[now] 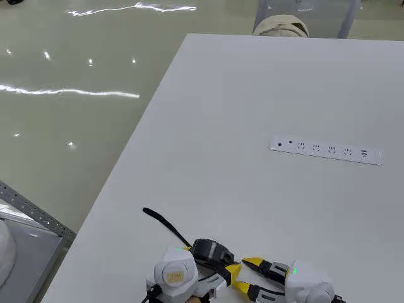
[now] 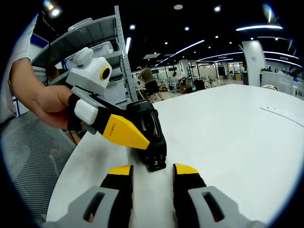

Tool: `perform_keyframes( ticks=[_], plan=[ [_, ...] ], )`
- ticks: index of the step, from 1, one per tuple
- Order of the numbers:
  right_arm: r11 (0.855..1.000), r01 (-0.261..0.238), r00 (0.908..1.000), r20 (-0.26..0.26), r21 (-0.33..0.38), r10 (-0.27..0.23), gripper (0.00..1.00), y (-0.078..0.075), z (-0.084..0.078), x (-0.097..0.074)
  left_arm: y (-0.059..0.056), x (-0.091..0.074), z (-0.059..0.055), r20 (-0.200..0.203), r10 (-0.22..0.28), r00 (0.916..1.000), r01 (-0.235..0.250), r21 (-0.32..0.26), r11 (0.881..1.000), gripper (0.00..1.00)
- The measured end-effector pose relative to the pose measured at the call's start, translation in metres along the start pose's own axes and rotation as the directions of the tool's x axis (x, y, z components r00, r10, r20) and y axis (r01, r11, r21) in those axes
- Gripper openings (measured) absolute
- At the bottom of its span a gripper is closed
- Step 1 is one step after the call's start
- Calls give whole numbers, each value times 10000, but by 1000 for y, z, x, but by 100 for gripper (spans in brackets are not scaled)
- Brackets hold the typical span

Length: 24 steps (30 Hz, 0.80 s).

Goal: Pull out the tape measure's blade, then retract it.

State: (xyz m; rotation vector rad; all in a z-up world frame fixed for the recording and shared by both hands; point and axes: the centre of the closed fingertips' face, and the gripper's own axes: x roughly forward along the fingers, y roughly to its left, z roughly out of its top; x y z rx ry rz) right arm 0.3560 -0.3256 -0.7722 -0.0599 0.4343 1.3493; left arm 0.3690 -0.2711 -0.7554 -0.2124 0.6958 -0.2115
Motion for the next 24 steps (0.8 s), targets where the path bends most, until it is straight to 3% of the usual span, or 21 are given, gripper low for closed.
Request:
perform_keyframes(
  ticks=[1, 7, 10, 15, 24],
  plan=[
    [9999, 124, 9999, 61, 113, -125, 34, -1, -1, -3, -1, 0, 0, 23, -122, 9999, 121, 286, 9995, 76],
    [9978, 596, 9982, 71, 301, -599, 37, 2, -5, -19, -3, -6, -1, -88, -554, 9984, 559, 742, 9957, 77],
    [9940, 903, 9948, 424, 618, -930, 39, 2, 1, -26, -2, -8, -4, -225, -738, 9970, 761, 1230, 9895, 77],
    [9899, 1275, 9911, 303, 618, -1295, 39, 2, -3, -35, 3, -14, -7, -408, -945, 9947, 1000, 1687, 9806, 78],
    [9704, 2132, 9754, 316, 1136, -2180, 40, -3, -2, -55, 12, -25, -6, -438, -1278, 9908, 1340, 2015, 9703, 78]
  ],
)
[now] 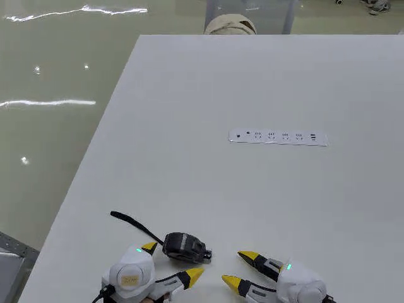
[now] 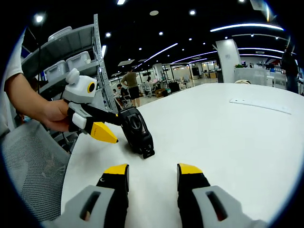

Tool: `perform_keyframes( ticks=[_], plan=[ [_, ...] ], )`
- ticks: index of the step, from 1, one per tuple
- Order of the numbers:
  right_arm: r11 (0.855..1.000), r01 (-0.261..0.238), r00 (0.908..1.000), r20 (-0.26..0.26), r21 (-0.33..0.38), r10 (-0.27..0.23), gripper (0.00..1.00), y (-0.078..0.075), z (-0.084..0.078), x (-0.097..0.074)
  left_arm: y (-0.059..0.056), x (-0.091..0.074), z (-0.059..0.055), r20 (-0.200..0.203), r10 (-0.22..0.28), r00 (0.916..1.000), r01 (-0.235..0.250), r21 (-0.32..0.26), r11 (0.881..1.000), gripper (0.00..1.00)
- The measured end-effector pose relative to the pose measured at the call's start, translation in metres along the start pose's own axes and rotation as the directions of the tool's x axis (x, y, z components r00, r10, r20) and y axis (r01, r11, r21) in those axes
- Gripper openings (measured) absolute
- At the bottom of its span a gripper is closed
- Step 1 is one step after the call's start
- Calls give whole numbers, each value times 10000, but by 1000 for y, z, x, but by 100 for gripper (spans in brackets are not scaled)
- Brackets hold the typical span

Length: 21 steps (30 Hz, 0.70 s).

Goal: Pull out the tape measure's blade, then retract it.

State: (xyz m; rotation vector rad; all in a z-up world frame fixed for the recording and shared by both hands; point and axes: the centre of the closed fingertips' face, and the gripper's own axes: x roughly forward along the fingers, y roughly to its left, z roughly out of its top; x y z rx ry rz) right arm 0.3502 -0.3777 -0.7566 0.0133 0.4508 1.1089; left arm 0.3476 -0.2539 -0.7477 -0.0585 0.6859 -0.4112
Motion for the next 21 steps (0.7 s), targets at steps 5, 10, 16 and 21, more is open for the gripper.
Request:
perform_keyframes(
  ticks=[5, 10, 16, 21],
  plan=[
    [9994, 327, 9994, 66, 134, -328, 41, -2, 2, -11, 1, -6, 0, -24, -109, 9999, 110, 445, 9989, 78],
    [9972, 700, 9975, 53, 262, -702, 42, -6, 3, -23, 0, -10, -1, -63, -287, 9996, 291, 781, 9965, 79],
    [9921, 952, 9948, 291, 822, -979, 45, -7, 7, -35, -8, -18, -2, 33, -596, 9982, 591, 787, 9951, 78],
    [9922, 1002, 9946, 214, 735, -1020, 46, -4, 6, -38, -9, -21, -6, 14, -690, 9976, 687, 821, 9943, 78]
  ],
)
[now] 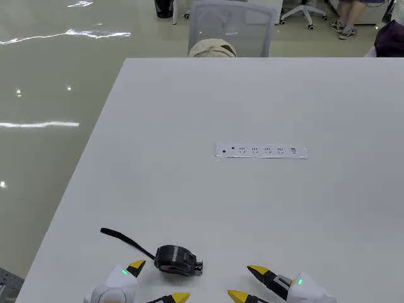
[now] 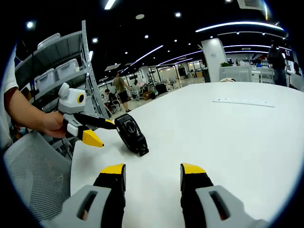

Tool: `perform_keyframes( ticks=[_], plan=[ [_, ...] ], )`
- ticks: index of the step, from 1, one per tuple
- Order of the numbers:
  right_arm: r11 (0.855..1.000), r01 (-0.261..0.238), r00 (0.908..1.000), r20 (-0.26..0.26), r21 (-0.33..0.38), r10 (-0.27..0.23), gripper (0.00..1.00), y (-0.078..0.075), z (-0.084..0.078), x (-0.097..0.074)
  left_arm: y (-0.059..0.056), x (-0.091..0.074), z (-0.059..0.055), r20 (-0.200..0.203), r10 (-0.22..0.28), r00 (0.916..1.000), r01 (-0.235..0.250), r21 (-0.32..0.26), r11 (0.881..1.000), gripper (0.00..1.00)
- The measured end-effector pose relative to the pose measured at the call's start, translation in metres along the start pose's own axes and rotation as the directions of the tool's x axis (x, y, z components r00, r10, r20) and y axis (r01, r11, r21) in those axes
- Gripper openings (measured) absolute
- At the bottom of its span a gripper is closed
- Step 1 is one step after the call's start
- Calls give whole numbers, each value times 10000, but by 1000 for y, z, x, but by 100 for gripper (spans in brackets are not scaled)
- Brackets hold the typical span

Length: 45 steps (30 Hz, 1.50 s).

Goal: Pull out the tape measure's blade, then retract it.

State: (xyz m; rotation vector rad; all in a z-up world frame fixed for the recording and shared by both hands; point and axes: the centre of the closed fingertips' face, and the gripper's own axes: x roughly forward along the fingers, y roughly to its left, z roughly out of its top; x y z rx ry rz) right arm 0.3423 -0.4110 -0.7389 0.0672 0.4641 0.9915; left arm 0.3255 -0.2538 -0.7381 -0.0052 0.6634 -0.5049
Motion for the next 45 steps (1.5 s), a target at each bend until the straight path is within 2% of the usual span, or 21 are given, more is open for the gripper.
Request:
perform_keyframes(
  ticks=[7, 10, 21, 25, 27, 30, 38, 45],
  plan=[
    [10000, -53, 9998, -209, -78, 51, 46, 5, -2, -2, 0, -6, -2, 46, -81, 10000, 81, -61, 9999, 77],
    [9996, -89, 9998, -174, -251, 85, 45, 10, 3, -7, -2, -11, -2, 62, -147, 9999, 148, -116, 9998, 75],
    [9991, -60, 9997, -255, -428, 49, 48, 14, -1, -34, -4, -31, -6, 140, -280, 9995, 282, -106, 9995, 77],
    [9986, 43, 9991, -430, -520, -65, 50, 16, 0, -43, -4, -37, -7, 121, -283, 9995, 284, -36, 9996, 77],
    [9987, 116, 9993, -361, -505, -135, 50, 16, 4, -49, -3, -42, -8, 35, -233, 9997, 233, 49, 9997, 78],
    [9980, 280, 9992, -263, -572, -295, 50, 14, 5, -55, -3, -49, -4, 207, -203, 9996, 202, 88, 9998, 77],
    [9960, 560, 9984, -80, -694, -567, 50, 16, 13, -71, -2, -64, -4, 354, -155, 9993, 158, -86, 9998, 73],
    [9945, 701, 9975, 131, -772, -693, 50, 19, 19, -82, 1, -75, -3, 516, 73, 9986, -70, -66, 10000, 75]
  ],
)
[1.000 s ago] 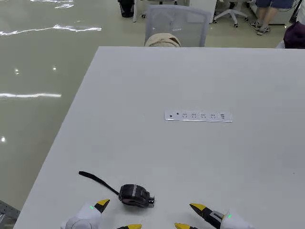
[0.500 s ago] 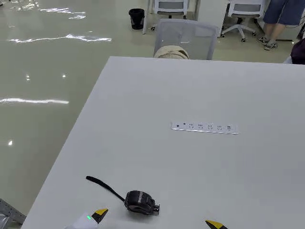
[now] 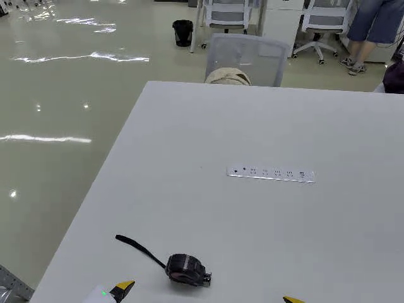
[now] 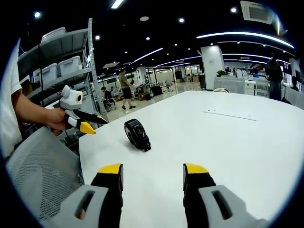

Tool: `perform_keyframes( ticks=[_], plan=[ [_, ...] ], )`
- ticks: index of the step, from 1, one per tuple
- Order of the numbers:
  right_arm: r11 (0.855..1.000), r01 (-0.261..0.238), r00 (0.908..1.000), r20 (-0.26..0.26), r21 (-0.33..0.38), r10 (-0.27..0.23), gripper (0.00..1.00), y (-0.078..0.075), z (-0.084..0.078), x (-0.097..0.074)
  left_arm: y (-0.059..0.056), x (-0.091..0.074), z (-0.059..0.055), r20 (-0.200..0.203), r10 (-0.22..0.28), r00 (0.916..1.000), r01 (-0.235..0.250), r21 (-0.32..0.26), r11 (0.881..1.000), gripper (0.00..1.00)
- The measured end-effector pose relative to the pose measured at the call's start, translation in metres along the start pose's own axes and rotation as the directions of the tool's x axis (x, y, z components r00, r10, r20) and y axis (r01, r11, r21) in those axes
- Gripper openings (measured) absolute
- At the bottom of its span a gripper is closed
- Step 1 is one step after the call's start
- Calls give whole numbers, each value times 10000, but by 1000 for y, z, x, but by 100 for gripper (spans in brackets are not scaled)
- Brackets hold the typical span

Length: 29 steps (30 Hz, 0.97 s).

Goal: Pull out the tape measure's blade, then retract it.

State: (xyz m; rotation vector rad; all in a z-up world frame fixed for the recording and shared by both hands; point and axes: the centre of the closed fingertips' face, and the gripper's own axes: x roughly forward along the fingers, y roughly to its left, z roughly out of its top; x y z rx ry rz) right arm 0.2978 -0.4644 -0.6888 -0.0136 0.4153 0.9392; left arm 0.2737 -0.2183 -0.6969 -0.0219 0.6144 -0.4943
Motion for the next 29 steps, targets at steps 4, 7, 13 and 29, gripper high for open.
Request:
perform_keyframes(
  ticks=[4, 7, 13, 29],
  plan=[
    [10000, 77, 10000, -21, -1, -77, 51, 0, -2, -5, -1, -6, -1, 62, 13, 10000, -13, -29, 10000, 77],
    [9999, 101, 9999, -18, -28, -101, 51, 3, -1, -10, -1, -11, -1, 70, 57, 10000, -57, 36, 10000, 77],
    [9998, 184, 9998, -29, -95, -185, 51, 6, -3, -20, 1, -20, -4, 52, 85, 10000, -85, 100, 9999, 78],
    [9982, 595, 9982, -99, -79, -596, 52, 5, -9, -44, 9, -40, -10, 17, 61, 10000, -61, 87, 9999, 79]
  ],
)
